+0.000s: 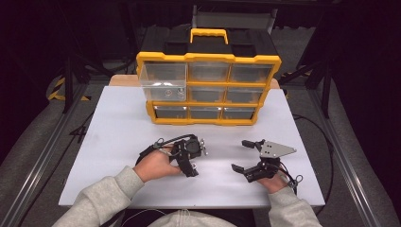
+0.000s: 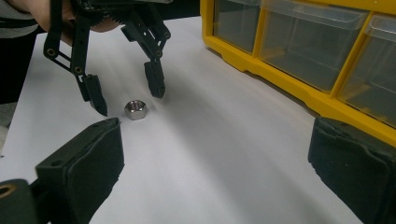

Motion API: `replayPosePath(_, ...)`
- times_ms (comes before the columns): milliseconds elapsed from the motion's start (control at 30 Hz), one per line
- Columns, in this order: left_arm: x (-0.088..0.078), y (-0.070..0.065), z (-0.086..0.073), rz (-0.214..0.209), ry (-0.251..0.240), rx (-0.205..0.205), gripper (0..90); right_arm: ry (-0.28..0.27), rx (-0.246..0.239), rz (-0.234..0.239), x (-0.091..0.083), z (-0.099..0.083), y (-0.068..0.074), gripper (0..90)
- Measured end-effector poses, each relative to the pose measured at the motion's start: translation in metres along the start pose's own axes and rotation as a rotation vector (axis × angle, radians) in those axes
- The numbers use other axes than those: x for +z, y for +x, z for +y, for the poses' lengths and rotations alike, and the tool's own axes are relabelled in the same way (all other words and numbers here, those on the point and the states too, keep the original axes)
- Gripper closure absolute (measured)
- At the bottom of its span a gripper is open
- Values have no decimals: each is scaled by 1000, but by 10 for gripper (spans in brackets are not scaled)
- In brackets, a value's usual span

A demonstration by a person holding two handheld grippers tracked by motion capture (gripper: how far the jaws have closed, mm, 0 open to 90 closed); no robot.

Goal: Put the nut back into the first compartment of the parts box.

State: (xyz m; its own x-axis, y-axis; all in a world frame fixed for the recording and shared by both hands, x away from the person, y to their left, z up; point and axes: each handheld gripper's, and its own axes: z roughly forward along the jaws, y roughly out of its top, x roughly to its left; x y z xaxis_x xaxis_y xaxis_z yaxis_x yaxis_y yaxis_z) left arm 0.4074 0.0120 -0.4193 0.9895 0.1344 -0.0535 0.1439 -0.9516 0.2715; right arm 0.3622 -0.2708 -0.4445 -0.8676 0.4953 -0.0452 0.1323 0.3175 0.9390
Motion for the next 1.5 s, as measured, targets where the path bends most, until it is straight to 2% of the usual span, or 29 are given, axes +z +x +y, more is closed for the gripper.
replayPosePath(67,1,-1,0,4,8,-1,470,0,1,2,0,0,0,40)
replayPosePath(100,3,-2,0,9,9,-4,470,0,1,2,0,0,0,40)
replayPosePath(167,4,-1,1,9,23,5,538,0,1,2,0,0,0,40)
replayPosePath(333,4,3,0,8,25,-19,665,1,0,3,0,0,0,40)
replayPosePath(433,4,4,2,5,34,-38,694,5,2,5,1,0,0,40)
replayPosePath(500,3,4,3,-4,43,-33,696,7,0,5,1,0,0,40)
replayPosePath(533,3,4,4,-5,37,-18,696,8,0,5,1,0,0,40)
replayPosePath(567,2,4,4,-13,48,-24,696,8,1,5,1,0,1,40)
replayPosePath(667,-4,2,5,-21,35,-29,696,4,4,3,1,0,0,40)
replayPosePath(767,-18,1,8,-25,49,-17,696,7,3,3,1,0,0,40)
replayPosePath(833,-29,0,10,-29,41,-14,696,7,3,4,1,0,0,40)
replayPosePath(867,-41,0,13,-29,43,0,696,5,4,4,1,0,0,40)
replayPosePath(900,-41,0,13,-29,43,0,696,5,4,4,1,0,0,40)
replayPosePath(1133,-84,-5,20,8,43,12,696,6,5,3,1,0,0,40)
replayPosePath(1267,-115,-6,20,35,4,6,696,4,9,3,1,0,0,40)
replayPosePath(1300,-123,-5,21,47,5,16,696,6,9,4,1,-1,0,40)
replayPosePath(1500,-162,-5,18,67,-27,6,695,9,8,5,2,-1,0,40)
